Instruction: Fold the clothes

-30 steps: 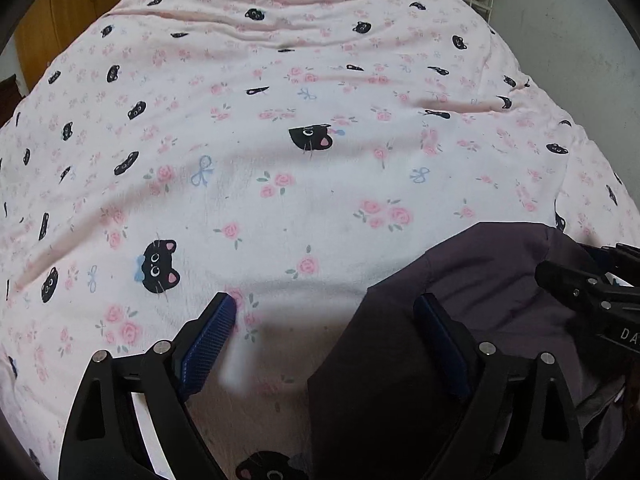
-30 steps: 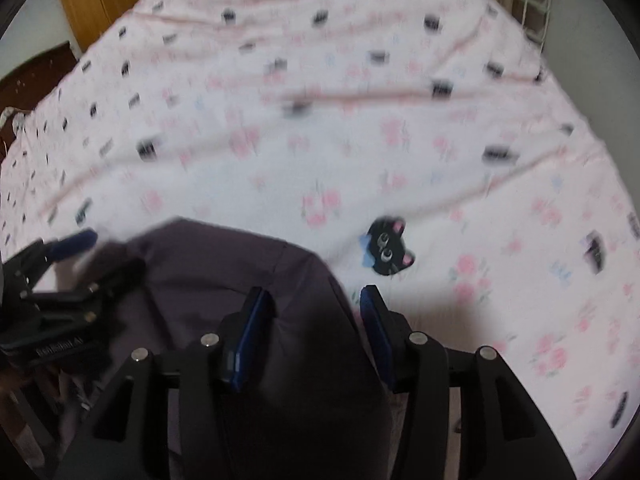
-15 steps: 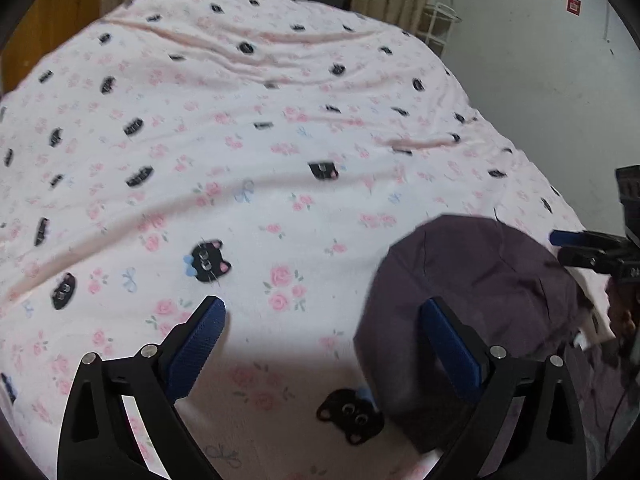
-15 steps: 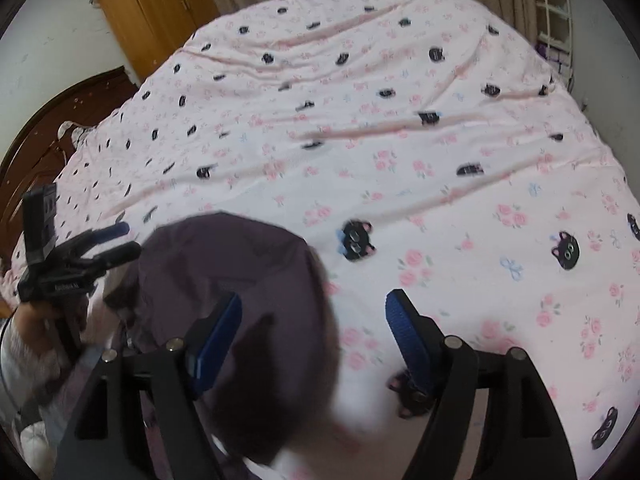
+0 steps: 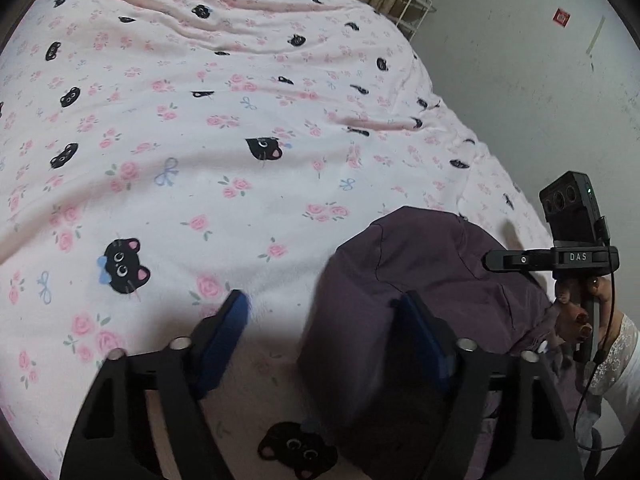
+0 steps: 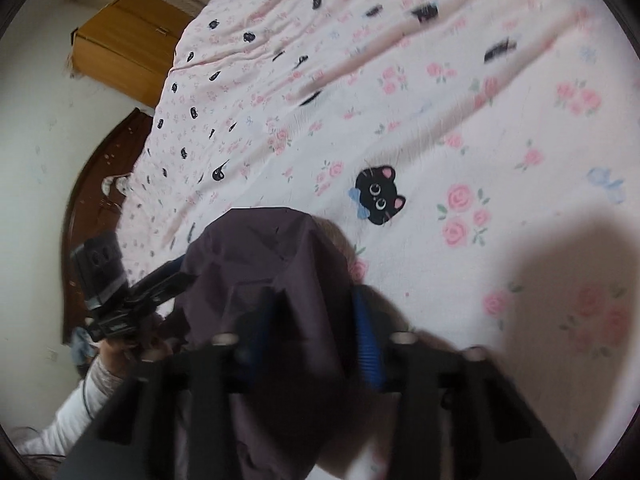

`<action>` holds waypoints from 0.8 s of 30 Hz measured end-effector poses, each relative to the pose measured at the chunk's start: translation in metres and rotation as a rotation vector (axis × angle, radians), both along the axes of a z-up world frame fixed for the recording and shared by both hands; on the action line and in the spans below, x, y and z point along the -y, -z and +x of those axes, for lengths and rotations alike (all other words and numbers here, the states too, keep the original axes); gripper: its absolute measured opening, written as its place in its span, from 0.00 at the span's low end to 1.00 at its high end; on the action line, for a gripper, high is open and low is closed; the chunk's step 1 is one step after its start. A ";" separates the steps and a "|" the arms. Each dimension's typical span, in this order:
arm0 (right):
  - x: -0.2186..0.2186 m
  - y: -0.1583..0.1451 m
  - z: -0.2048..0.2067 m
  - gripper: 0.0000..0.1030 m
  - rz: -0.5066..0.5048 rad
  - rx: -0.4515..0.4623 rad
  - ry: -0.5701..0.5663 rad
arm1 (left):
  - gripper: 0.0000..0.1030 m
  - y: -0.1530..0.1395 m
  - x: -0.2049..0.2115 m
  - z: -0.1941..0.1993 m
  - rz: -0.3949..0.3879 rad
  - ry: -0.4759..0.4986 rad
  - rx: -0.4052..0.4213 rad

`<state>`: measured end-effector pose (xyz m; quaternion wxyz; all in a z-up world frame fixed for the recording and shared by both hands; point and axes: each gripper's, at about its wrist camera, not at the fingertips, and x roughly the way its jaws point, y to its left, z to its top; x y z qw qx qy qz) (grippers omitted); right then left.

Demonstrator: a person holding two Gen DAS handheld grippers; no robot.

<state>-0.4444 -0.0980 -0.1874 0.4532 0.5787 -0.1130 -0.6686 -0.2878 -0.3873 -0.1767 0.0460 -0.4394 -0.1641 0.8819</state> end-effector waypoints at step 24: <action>-0.007 -0.035 0.020 0.49 0.250 -0.282 0.176 | 0.42 -0.042 0.042 0.103 -0.110 -0.262 -0.008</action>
